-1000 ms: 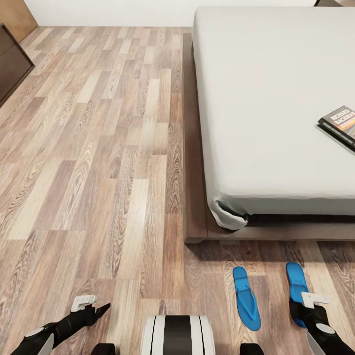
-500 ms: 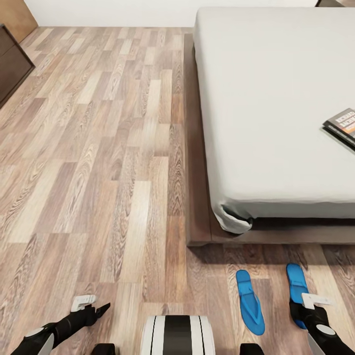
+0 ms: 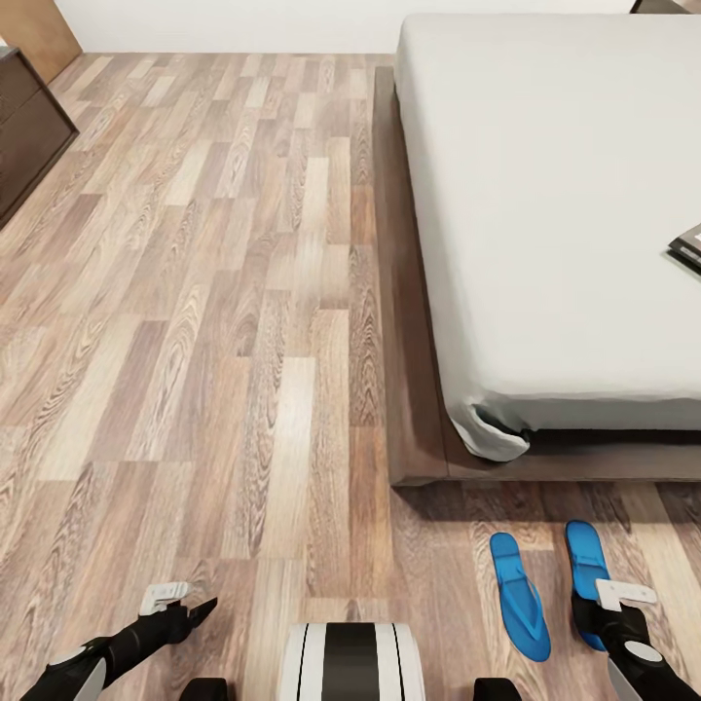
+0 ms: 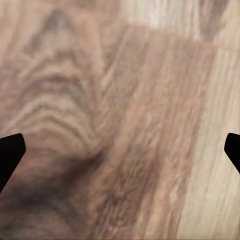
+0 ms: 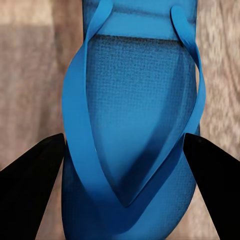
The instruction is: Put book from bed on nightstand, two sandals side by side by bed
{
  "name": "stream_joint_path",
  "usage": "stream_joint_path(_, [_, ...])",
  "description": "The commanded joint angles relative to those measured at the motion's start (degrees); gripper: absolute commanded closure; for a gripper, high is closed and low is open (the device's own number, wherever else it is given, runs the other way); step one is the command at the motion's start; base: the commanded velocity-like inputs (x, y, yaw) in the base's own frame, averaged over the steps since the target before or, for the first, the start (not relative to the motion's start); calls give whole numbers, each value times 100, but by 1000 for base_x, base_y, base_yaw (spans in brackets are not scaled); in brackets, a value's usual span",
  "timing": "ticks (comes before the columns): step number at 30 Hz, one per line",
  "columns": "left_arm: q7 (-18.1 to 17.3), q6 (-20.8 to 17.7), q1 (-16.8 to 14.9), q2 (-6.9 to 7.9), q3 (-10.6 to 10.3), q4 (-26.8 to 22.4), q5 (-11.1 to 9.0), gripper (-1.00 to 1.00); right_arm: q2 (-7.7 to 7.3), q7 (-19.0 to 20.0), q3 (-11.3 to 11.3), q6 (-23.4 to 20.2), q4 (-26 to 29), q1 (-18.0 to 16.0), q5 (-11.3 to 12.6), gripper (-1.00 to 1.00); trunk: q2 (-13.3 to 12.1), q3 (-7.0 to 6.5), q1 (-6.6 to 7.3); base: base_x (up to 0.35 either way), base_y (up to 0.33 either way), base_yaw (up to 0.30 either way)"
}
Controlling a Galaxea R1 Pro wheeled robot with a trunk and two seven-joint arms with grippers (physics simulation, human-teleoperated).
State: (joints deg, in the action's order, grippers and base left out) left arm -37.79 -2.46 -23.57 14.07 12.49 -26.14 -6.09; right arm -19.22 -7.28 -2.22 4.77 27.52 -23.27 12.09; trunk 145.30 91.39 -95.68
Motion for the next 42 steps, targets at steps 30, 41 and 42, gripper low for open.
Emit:
stream_joint_path(30, [-36, -26, 0, -1, 16, 4, -33, -100, -3, -24, -24, 15, -1, -2, 56, 100, 29, 468, -53, 0, 1, 0])
stream_joint_path(41, [-36, -26, -1, 0, 17, 4, -33, -100, -3, -24, -24, 18, -1, -3, 56, 100, 29, 468, -53, 85, 65, 0])
stream_joint_path(42, [-36, -26, 0, 0, 17, 4, -33, -100, -3, -23, -24, 19, -1, -5, 56, 100, 29, 468, -53, 23, 18, 0])
